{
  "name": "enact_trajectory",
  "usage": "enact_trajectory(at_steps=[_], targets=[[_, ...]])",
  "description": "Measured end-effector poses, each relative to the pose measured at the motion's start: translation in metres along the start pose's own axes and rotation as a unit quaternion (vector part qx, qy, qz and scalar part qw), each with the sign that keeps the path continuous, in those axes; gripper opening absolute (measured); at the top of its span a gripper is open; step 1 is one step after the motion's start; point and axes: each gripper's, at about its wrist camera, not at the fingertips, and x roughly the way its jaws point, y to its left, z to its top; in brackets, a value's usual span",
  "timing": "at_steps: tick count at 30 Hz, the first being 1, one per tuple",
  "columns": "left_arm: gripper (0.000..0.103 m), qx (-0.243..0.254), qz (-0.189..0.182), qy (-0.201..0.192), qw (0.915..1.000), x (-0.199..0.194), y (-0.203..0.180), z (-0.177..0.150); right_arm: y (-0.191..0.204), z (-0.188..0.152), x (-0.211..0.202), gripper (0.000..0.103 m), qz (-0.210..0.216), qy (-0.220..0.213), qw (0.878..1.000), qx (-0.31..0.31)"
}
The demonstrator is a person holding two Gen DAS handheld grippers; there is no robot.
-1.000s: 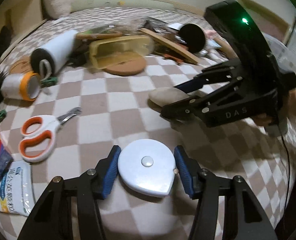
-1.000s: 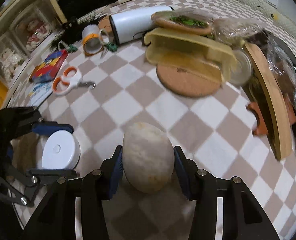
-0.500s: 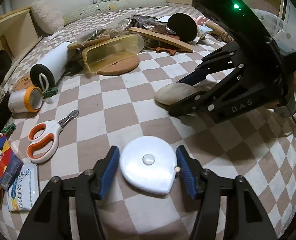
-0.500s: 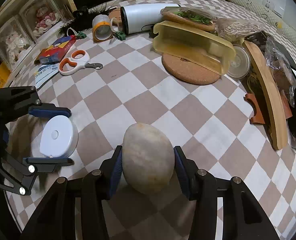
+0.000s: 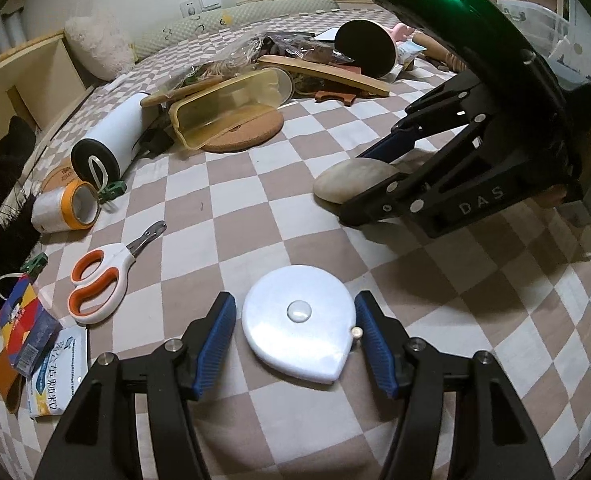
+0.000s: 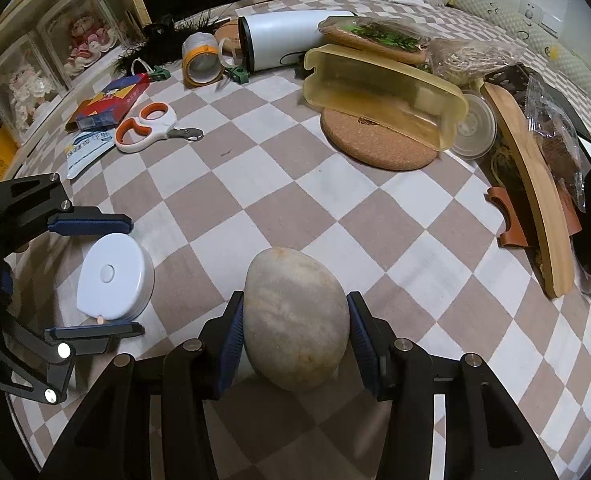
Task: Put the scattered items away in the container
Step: 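Lift the beige stone with the right tool while the left tool holds the tape measure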
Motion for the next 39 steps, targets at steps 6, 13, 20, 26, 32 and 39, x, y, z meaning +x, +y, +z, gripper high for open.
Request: enact_trajectory(at_steps=[6, 13, 20, 26, 32, 39], targets=[[0.054, 0.010, 0.005, -0.002, 0.9999, 0.000, -0.005, -0.001, 0.003, -0.001, -0.001, 0.050, -0.013, -0.006, 1.000, 0.000], [0.054, -0.004, -0.003, 0.001, 1.0000, -0.004, -0.003, -0.001, 0.006, -0.001, -0.003, 0.050, -0.025, -0.006, 1.000, 0.000], [0.054, -0.022, -0.013, 0.010, 0.9996, -0.009, -0.002, -0.003, 0.002, -0.008, -0.011, 0.050, -0.020, -0.003, 1.000, 0.022], [0.054, -0.043, -0.027, 0.013, 0.9986, -0.017, -0.001, -0.002, -0.001, -0.023, -0.024, 0.050, -0.022, 0.008, 0.999, 0.032], [0.054, -0.057, -0.046, 0.008, 0.9973, -0.025, -0.009, 0.006, -0.005, -0.040, -0.041, 0.050, -0.027, 0.021, 0.998, 0.047], [0.054, -0.053, -0.067, 0.002, 0.9964, -0.032, -0.030, 0.021, -0.012, -0.061, -0.067, 0.050, -0.047, 0.023, 0.996, 0.067]])
